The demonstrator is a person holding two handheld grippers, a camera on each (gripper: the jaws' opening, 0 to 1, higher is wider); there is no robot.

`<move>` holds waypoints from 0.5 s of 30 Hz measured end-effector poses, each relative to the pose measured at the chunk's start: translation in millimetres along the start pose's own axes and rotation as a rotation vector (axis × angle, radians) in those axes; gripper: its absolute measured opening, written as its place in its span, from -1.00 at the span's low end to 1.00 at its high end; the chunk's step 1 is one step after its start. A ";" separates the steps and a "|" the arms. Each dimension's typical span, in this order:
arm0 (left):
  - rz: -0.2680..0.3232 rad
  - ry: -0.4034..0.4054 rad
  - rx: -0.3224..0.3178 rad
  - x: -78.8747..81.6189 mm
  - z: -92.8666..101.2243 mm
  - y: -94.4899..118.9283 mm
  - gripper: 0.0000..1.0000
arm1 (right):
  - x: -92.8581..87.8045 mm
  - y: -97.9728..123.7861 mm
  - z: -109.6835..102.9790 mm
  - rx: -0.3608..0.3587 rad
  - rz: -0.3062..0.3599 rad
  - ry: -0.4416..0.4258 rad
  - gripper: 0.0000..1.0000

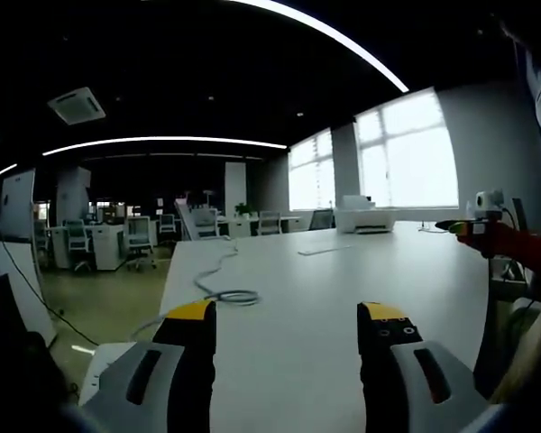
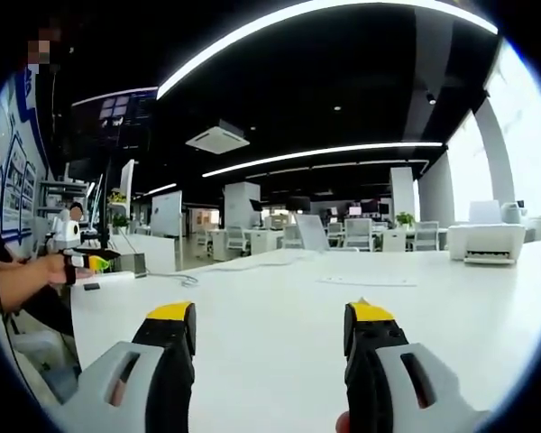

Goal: Pick up the power strip scattered on the table, fix it on the side mounting bracket of the table, and press the switch

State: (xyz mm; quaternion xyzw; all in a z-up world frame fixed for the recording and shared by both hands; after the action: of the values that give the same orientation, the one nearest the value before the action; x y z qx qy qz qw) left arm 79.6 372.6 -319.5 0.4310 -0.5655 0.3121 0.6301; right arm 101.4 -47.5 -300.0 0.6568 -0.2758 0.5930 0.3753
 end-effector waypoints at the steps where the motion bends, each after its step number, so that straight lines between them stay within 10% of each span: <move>1: 0.000 -0.001 0.001 0.2 -0.1 0.0 0.35 | 0.6 -0.1 -0.2 0.000 0.001 0.000 0.25; 15: -0.006 -0.001 -0.003 -0.1 2.2 -1.9 0.36 | -0.1 0.9 0.5 0.000 0.009 -0.010 0.24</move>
State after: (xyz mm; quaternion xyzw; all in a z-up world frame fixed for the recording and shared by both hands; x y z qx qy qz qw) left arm 80.2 369.7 -320.0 0.4319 -0.5652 0.3089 0.6314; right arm 101.0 -48.4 -300.0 0.6587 -0.2806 0.5913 0.3712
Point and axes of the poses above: the point that each gripper's makers call its tool centre point, and the gripper's own axes: y roughly backward along the fingers, z roughly to its right, x roughly out of its top, the point moved 1 cm from there along y, roughly backward along the fingers, and after that the axes turned 10 degrees about -z, right-handed, at the moved point
